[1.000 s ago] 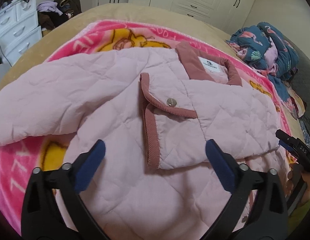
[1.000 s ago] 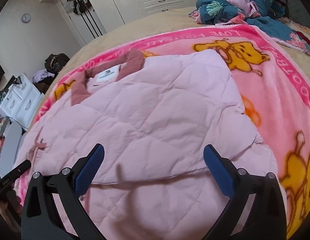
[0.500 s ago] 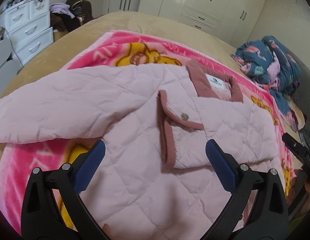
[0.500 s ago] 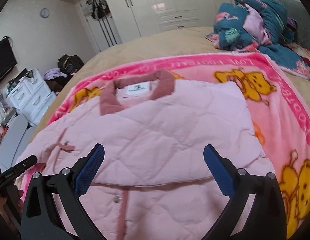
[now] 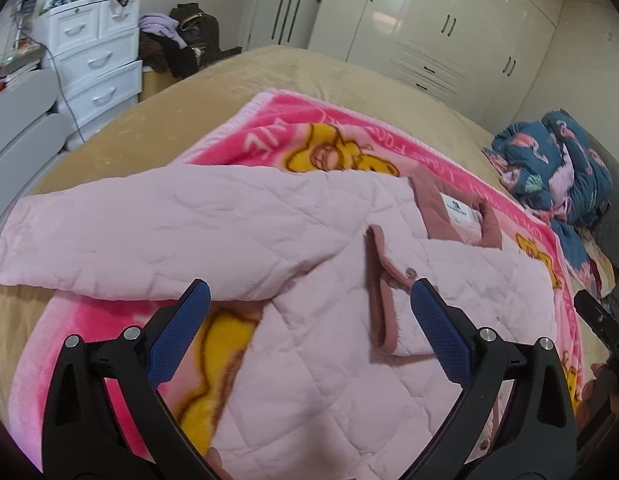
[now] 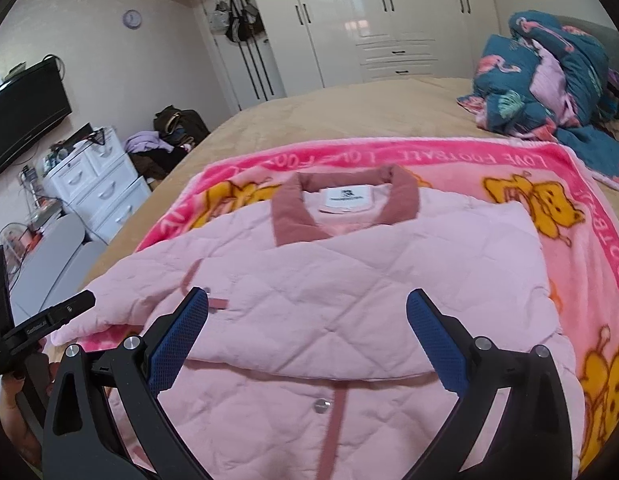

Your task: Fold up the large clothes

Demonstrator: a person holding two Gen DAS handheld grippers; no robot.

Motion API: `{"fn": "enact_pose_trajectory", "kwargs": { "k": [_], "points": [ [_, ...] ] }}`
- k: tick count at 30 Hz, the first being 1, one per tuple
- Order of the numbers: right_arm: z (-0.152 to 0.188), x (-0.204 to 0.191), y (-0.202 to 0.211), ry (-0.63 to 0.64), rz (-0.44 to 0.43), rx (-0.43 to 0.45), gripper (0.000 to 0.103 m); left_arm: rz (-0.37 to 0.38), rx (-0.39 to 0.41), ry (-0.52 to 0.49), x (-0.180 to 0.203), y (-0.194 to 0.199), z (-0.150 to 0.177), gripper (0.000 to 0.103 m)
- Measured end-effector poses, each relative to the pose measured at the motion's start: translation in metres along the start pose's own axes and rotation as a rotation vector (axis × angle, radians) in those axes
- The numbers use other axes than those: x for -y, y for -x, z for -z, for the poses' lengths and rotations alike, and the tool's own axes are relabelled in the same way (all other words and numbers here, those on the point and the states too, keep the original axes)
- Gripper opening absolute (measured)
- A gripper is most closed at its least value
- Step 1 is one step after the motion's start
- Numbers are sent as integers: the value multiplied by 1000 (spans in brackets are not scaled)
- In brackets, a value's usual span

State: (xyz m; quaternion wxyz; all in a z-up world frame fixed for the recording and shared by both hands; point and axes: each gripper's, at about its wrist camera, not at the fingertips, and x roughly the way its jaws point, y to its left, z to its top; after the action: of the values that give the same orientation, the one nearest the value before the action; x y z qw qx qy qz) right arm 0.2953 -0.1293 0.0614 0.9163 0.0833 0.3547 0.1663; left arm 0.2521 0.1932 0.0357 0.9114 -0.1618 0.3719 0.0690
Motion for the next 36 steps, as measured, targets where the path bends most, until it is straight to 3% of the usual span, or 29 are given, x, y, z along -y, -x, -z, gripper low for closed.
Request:
{"fn": "enact_pose_trajectory", "kwargs": {
  "k": [10,17,21,36],
  "points": [
    [-11,-53,-2,93,-67,10,99,-23,38,67,-31,18,-9,94],
    [-18,-100,-12,156,-135,9,99,-79,54,145,-66,22,-14,94],
    [-20,-123,-18,181,-169,7,99,-60,44,208,-85,20,-17,94],
    [-17,-208,-56,291,-283,-52,99,-134,52,358,-145,21,-14,94]
  ]
}}
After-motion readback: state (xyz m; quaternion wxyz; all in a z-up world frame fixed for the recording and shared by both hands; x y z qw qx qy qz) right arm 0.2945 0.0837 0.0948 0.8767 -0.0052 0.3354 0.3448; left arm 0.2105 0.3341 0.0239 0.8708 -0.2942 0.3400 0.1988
